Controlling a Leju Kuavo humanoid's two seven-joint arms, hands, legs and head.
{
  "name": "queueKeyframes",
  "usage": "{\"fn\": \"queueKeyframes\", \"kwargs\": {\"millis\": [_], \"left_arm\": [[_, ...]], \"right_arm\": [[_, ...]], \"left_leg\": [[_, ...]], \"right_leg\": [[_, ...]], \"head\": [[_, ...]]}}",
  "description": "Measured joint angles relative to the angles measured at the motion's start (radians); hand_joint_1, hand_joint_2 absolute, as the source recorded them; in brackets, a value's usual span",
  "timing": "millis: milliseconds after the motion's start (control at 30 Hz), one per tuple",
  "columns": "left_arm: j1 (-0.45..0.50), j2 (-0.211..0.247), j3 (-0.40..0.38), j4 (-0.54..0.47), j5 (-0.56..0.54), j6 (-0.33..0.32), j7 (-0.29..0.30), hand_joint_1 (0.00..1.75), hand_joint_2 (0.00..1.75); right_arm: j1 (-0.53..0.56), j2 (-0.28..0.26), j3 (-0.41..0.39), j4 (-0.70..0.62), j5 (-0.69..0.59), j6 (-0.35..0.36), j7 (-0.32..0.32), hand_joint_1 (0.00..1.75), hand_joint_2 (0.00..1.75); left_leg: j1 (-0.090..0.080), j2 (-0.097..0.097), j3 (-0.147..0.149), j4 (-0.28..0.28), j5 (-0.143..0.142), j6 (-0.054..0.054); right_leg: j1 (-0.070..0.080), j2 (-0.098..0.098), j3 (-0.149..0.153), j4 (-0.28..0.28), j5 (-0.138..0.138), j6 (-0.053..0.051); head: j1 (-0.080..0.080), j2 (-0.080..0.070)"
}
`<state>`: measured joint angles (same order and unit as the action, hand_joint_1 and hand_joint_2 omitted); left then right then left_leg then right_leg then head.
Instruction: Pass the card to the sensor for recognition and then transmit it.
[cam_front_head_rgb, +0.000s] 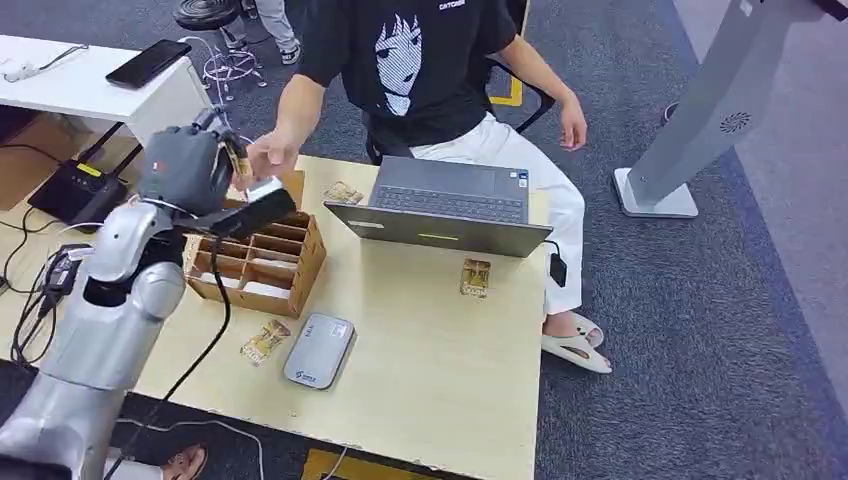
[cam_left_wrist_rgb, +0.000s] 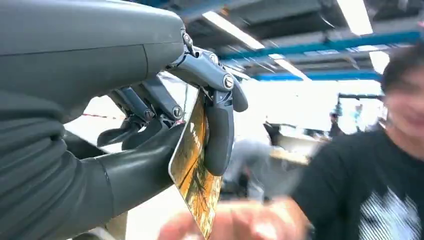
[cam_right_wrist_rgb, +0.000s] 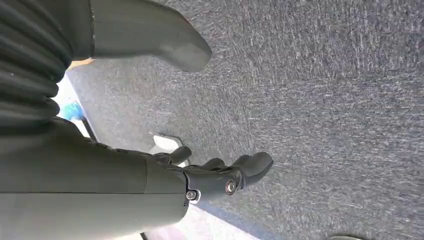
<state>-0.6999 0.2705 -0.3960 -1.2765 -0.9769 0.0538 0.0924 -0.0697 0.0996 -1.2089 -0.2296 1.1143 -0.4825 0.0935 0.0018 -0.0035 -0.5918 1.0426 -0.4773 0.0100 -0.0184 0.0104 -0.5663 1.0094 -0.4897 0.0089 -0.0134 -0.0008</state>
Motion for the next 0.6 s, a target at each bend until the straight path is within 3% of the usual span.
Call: {"fn": "queueKeyframes", "kwargs": {"millis": [267,600], "left_arm": [[-0.153,-0.018,0.04,0.169,-0.006,0.033,0.009,1.75,1.75],[-0.17,-0.046,0.043,0.245,-0.009,0.045,0.001,1.75,1.75]], "right_arm": [[-0.002,-0.004,0.0,0.0,0.018,0.003,0.001,0.0,1.75],[-0.005,-0.01,0.0,0.0,0.019,0.004,0.008,0.0,1.75]], "left_leg": [[0.0,0.0,0.0,0.0,0.0,0.0],[0.0,0.001,0.0,0.0,0.0,0.0]], "right_leg": [[0.0,0.0,0.0,0.0,0.0,0.0],[0.0,0.001,-0.001,0.0,0.0,0.0]], "head": [[0.0,0.0],[-0.001,0.0]]}}
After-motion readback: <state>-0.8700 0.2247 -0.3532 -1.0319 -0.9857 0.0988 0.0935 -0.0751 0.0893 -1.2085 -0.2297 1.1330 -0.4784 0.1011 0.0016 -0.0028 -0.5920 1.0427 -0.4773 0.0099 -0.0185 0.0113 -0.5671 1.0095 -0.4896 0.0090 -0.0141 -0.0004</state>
